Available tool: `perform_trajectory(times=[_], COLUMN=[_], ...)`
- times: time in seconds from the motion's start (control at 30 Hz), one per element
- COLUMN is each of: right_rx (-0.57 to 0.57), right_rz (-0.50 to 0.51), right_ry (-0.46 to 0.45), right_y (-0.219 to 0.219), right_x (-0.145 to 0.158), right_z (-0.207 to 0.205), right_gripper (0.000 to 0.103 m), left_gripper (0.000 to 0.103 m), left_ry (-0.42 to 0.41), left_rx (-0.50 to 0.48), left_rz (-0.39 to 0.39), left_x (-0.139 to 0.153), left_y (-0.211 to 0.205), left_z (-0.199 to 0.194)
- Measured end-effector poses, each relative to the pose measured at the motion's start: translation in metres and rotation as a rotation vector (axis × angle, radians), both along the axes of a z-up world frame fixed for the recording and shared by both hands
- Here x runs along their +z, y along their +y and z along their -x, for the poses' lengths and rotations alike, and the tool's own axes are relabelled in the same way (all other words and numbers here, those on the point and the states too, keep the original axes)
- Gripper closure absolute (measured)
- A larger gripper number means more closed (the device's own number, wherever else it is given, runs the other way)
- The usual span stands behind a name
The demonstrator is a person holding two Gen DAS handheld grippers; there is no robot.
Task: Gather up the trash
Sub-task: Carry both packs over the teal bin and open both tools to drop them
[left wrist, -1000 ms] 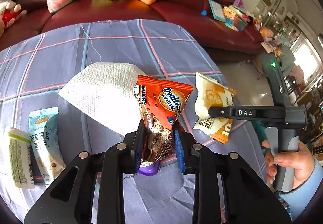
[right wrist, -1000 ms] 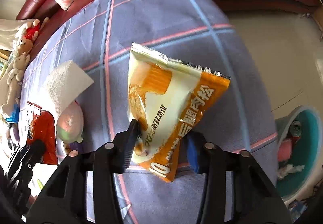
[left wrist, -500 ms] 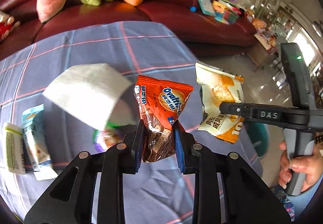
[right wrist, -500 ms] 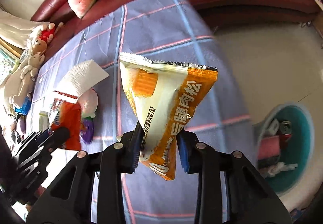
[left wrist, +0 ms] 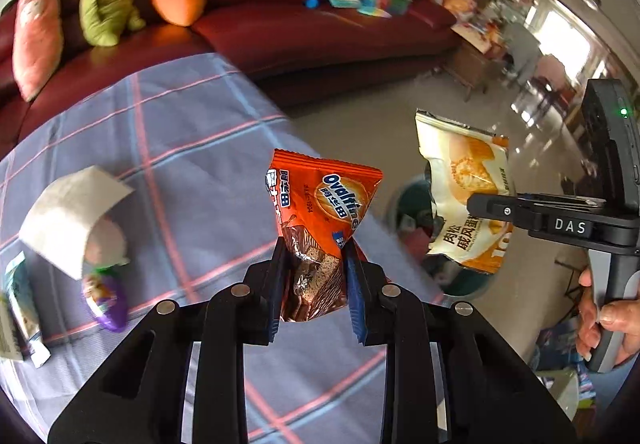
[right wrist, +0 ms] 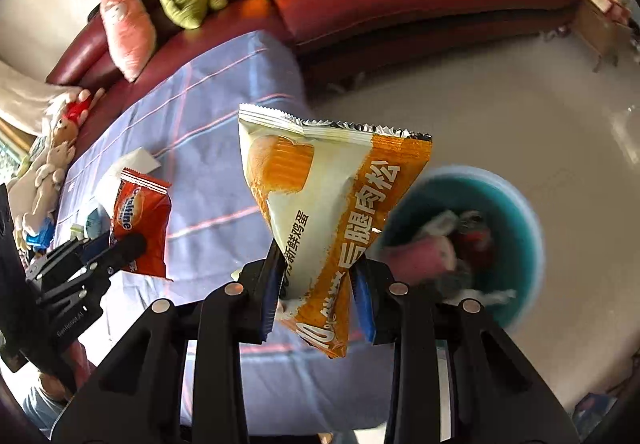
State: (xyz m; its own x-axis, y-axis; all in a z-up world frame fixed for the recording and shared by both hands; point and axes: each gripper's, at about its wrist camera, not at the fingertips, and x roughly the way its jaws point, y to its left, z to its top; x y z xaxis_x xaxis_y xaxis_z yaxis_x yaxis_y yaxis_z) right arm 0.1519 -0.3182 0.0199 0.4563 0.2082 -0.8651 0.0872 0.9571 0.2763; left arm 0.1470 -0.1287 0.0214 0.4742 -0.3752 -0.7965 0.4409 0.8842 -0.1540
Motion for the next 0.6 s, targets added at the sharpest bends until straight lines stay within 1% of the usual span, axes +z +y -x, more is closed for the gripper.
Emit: perform_trajectory(times=[0.23, 0.37, 0.6], right_rx=[-0.099, -0.16, -0.224], right_rz=[0.002, -0.008, -0.015], right_ry=[0.008, 0.03, 0.06], right_y=[-0.067, -0.102, -0.139], right_x=[-0.012, -0.023, -0.034], right_z=[0.037, 0.052, 0.062], right_gripper=[0.072, 0.072, 0.072], left_gripper=[0.075, 0.075, 0.075], left_ry=[0.026, 0.047, 0.088], left_rx=[-0.119, -0.178, -0.255], left_rz=[-0.043, -0.054, -0.051], left_x=[-0.018, -0.031, -0.052], left_y=[-0.069, -0.107, -0.155], left_z=[0.004, 0.004, -0.003])
